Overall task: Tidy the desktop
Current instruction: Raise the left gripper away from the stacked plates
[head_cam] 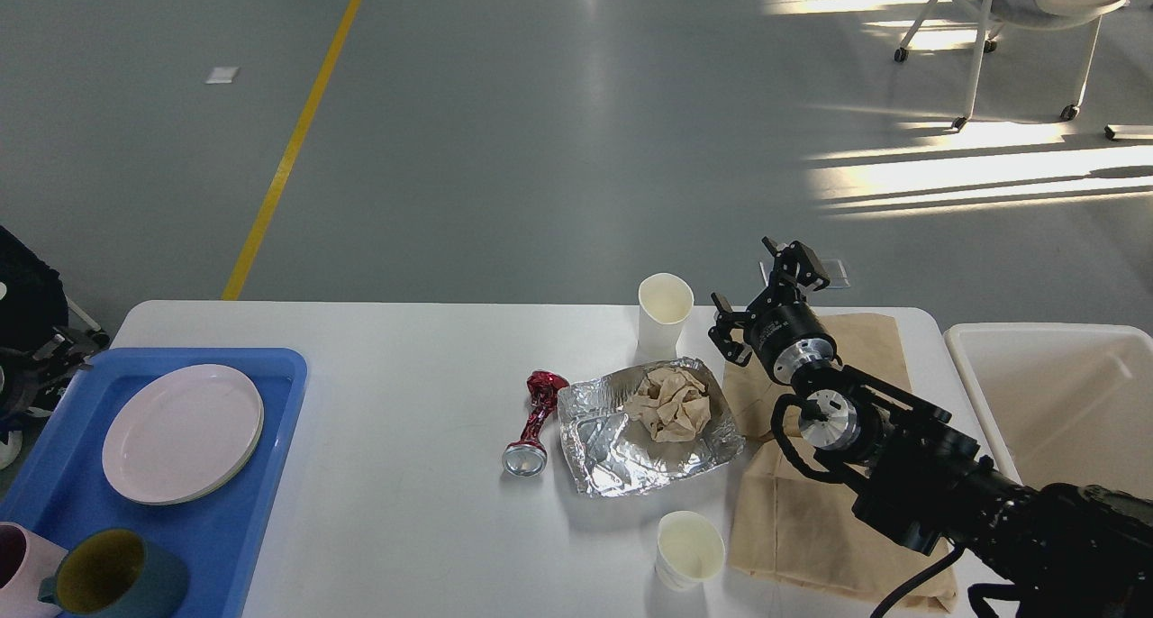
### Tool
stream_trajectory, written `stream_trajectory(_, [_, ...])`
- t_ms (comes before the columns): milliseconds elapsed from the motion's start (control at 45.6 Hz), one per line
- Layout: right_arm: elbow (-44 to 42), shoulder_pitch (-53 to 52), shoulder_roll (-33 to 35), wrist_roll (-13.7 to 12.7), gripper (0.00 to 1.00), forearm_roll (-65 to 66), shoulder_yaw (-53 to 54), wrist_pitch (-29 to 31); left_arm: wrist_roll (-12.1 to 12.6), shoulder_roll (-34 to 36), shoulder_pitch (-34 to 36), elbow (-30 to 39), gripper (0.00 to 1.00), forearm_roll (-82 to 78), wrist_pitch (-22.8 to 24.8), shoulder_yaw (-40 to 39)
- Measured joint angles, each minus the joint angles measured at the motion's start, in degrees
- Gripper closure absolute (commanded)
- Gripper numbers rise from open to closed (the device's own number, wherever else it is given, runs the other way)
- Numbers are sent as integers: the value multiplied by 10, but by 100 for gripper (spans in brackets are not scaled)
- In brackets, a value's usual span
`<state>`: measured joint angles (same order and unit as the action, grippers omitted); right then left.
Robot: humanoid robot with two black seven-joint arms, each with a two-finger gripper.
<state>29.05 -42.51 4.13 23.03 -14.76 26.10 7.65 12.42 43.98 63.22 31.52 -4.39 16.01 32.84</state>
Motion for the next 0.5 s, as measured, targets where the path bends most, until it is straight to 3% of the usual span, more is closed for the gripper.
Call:
stream_trajectory(197, [0, 0, 0, 0, 0, 0, 0, 0, -1, 8, -17, -4, 4, 2, -3, -130])
stream_trajectory(504, [0, 0, 0, 0, 0, 0, 0, 0, -3, 0, -152, -14, 4, 3, -3, -481])
